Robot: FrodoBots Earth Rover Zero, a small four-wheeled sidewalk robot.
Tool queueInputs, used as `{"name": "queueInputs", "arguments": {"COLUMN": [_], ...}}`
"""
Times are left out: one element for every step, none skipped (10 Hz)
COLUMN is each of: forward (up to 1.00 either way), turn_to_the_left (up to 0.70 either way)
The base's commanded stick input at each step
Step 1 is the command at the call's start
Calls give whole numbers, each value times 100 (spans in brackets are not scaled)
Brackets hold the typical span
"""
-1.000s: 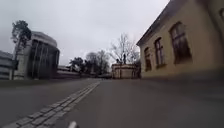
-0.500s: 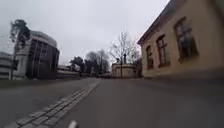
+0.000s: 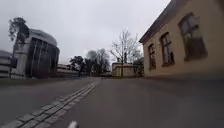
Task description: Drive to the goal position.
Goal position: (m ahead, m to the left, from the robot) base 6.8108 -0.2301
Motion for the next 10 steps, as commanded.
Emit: {"name": "queueInputs", "arguments": {"forward": [100, 100, 100, 100, 100, 100, 100, 100, 100, 100], "turn_to_the_left": [1, 1, 1, 1, 1, 1, 1, 1, 1, 1]}}
